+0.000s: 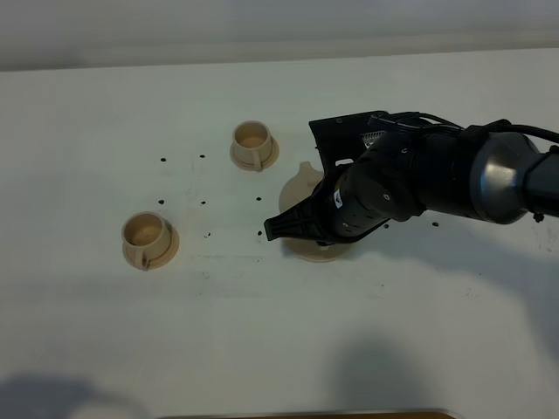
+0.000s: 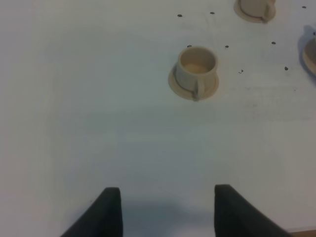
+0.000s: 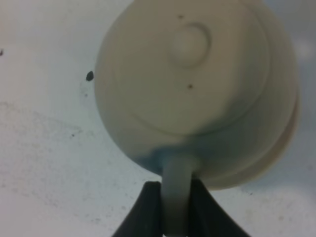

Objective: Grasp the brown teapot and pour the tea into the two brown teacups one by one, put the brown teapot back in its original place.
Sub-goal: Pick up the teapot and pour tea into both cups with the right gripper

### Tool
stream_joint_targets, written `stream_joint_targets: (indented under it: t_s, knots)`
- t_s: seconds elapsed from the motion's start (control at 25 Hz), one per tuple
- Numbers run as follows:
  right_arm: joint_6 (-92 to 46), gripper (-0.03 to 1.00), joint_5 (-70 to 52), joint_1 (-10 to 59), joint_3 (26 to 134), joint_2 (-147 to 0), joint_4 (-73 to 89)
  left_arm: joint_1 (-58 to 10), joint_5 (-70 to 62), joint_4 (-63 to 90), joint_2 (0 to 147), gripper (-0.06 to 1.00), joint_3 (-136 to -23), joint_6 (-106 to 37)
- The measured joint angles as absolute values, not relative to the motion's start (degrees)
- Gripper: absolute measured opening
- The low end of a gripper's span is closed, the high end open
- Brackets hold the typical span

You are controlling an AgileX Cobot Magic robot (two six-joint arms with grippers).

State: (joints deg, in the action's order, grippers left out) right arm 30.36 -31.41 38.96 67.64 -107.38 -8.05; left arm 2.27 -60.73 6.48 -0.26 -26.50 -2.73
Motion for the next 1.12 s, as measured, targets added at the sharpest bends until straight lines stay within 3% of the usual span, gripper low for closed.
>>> stream_joint_targets:
  t_s: [1.12]
  knots:
    - [27.08, 0.09, -34.76, 40.39, 77.74, -110.93, -24.62, 2.27, -60.73, 6.48, -0.26, 0.49, -26.5, -2.73]
